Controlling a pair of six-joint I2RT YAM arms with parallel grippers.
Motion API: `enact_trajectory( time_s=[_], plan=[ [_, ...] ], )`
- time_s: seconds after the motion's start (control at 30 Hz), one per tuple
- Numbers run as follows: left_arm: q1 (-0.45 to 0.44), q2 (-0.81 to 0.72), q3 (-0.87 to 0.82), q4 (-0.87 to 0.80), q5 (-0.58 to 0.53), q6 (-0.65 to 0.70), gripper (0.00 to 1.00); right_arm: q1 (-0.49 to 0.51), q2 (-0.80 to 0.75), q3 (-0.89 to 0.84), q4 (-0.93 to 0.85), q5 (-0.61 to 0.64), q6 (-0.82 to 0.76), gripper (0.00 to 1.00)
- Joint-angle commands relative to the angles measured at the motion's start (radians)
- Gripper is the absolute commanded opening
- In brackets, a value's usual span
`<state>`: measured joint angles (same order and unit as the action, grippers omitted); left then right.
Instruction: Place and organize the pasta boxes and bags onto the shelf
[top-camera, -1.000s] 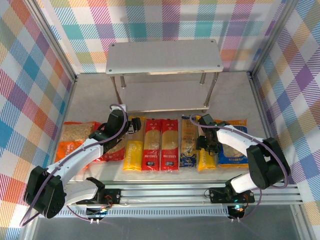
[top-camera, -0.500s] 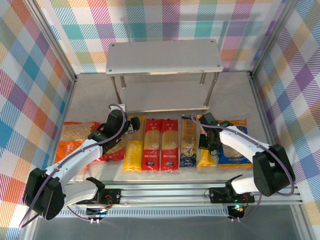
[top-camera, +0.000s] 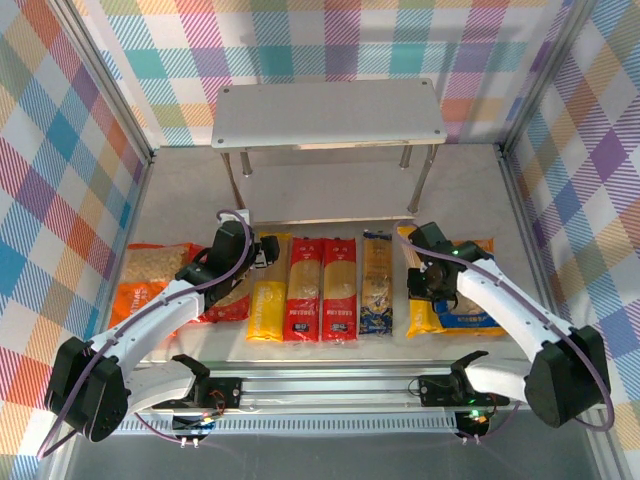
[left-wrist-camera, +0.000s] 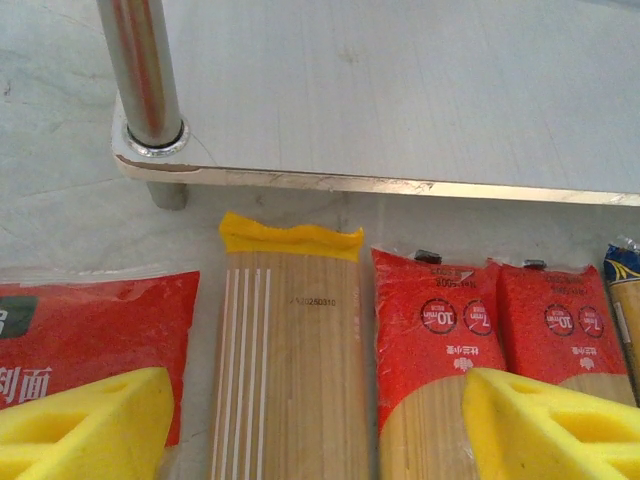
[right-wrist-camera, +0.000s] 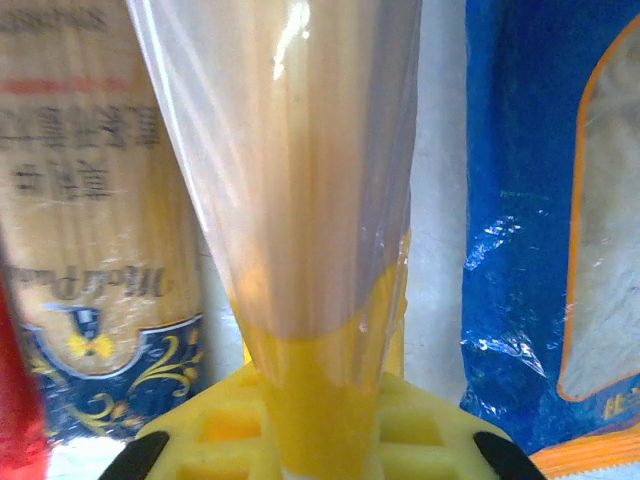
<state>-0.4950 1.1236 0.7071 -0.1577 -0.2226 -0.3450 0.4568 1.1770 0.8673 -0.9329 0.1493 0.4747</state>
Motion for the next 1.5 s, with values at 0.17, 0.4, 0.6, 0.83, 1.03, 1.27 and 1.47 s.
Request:
enact_trajectory(
  time_s=[0.17, 0.4, 0.6, 0.83, 1.03, 1.27, 1.47],
  plan=[
    [0.007, -0.002, -0.014, 0.021, -0.003, -0.011, 0.75, 0.008, 0.063, 0.174, 0.111, 0.009, -0.117, 0.0],
    [0.007, -0.001, -0.009, 0.028, 0.01, -0.018, 0.75, 0.003, 0.335, 0.401, 0.218, 0.067, -0.219, 0.0],
    [0.009, -0.028, -0.008, 0.002, -0.002, -0.008, 0.75, -0.012, 0.549, 0.617, 0.261, 0.123, -0.258, 0.0],
    [0.022, -0.075, -0.02, -0.036, -0.028, 0.009, 0.76, -0.026, 0.69, 0.775, 0.277, 0.201, -0.278, 0.0],
    [0.038, -0.099, -0.023, -0.052, -0.025, 0.02, 0.76, -0.033, 0.712, 0.765, 0.349, 0.274, -0.267, 0.0],
    [0.05, -0.108, -0.029, -0.06, -0.016, 0.023, 0.76, -0.038, 0.753, 0.75, 0.434, 0.34, -0.256, 0.0],
    [0.061, -0.122, -0.038, -0.07, -0.016, 0.024, 0.77, -0.043, 0.81, 0.767, 0.461, 0.369, -0.255, 0.0]
  ],
)
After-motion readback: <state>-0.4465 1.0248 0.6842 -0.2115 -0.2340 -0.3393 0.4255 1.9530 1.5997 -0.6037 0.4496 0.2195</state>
